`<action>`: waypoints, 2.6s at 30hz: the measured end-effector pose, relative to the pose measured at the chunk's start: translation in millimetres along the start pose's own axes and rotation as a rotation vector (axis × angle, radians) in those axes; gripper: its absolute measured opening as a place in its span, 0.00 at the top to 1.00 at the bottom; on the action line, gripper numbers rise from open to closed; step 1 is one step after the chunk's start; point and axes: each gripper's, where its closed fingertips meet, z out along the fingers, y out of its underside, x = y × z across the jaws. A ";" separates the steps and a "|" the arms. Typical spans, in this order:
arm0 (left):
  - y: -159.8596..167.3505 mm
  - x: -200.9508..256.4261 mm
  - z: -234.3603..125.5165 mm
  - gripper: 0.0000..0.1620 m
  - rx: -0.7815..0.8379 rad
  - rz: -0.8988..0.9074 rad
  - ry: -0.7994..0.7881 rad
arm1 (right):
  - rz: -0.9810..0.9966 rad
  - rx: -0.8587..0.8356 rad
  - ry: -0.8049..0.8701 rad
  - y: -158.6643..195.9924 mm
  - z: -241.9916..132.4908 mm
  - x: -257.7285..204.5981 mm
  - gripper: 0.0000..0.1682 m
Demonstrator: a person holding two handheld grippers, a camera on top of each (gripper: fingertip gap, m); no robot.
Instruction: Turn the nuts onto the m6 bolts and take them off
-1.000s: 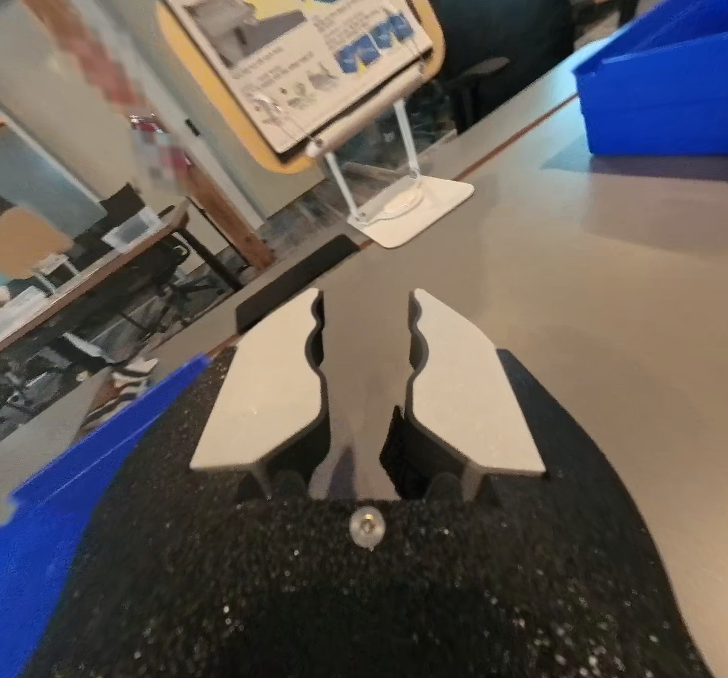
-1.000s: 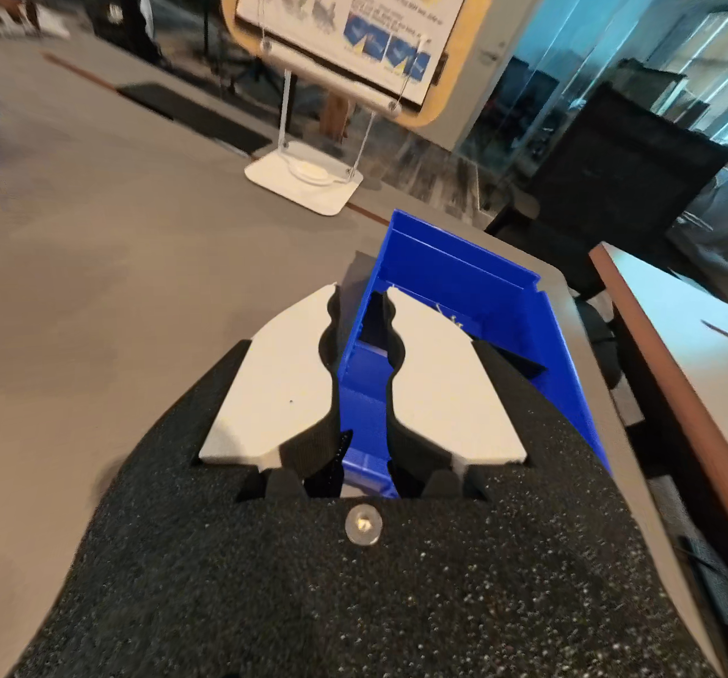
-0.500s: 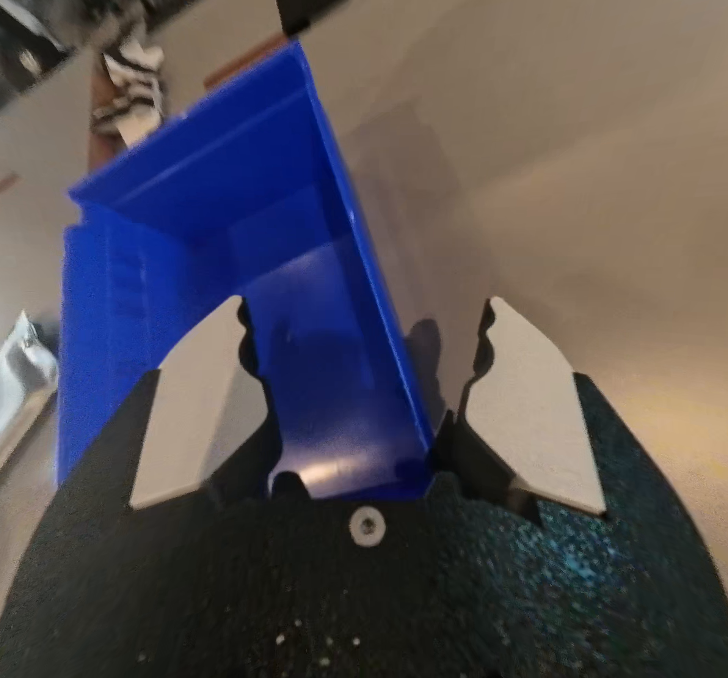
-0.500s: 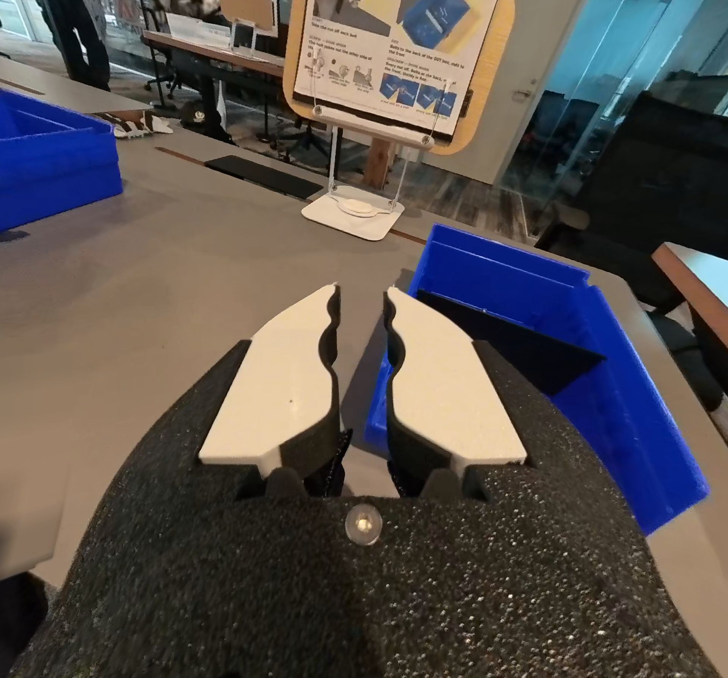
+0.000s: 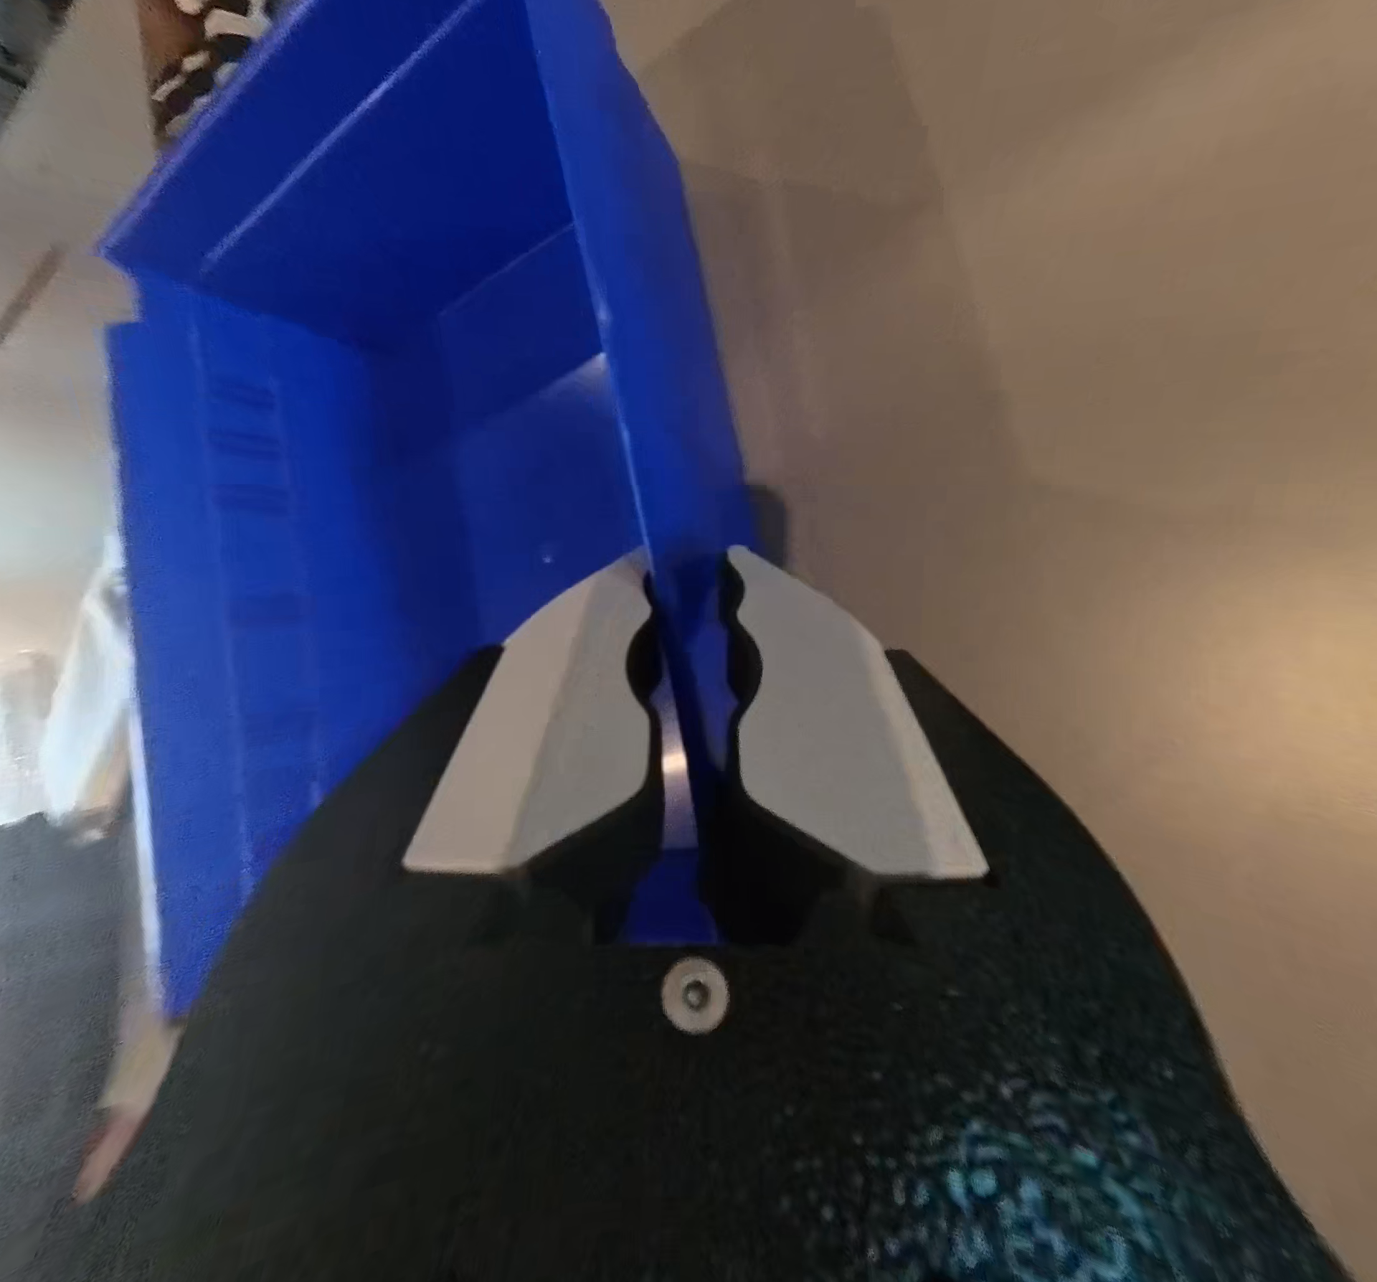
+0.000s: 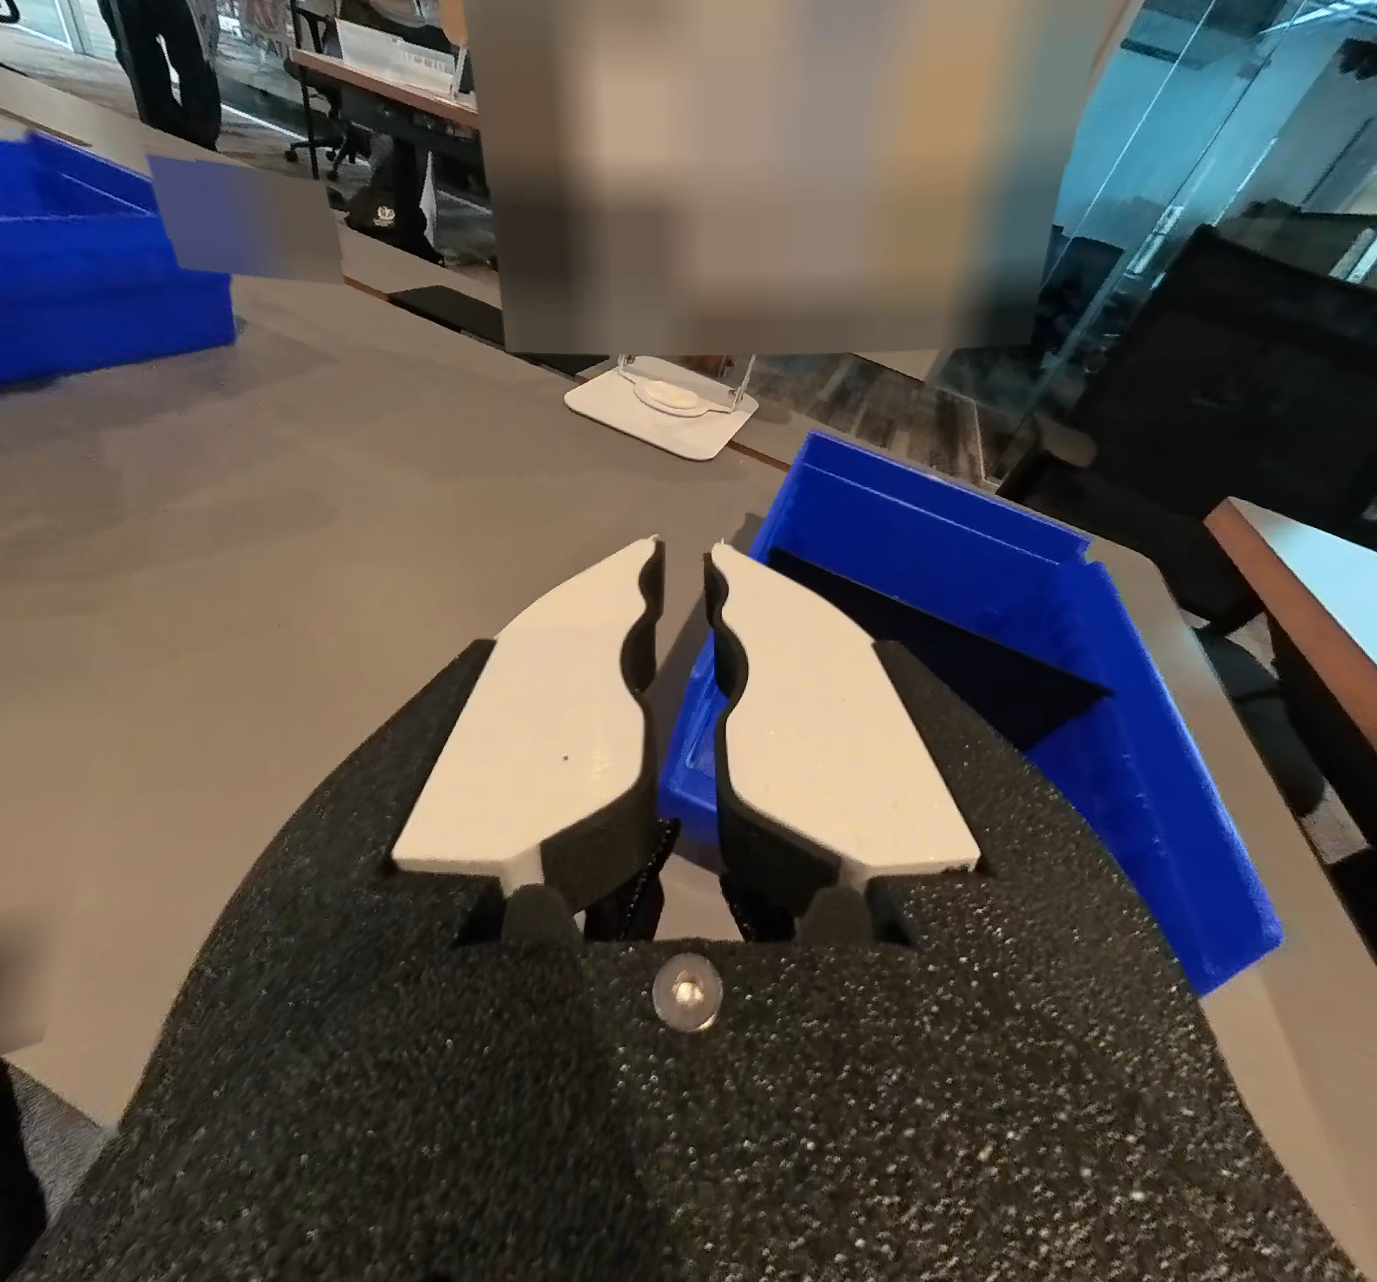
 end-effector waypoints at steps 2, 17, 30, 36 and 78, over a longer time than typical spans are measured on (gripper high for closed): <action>-3.1 5.7 -1.1 0.95 0.048 -0.010 0.080 | -0.007 0.011 0.006 -2.8 -0.3 1.2 0.95; -117.3 96.9 -30.4 0.96 0.521 0.772 0.491 | 0.001 0.012 0.027 -11.5 9.9 0.0 0.98; -149.4 168.7 -0.9 0.94 0.568 0.968 0.713 | -0.012 -0.203 0.051 15.2 17.9 9.0 0.87; -173.2 142.6 -5.4 0.50 0.697 0.789 0.409 | -0.018 -0.432 0.056 34.2 45.3 12.4 0.60; -18.4 53.5 -94.2 0.50 0.870 0.210 0.229 | -0.561 -1.031 -0.456 69.2 -66.9 -65.9 0.95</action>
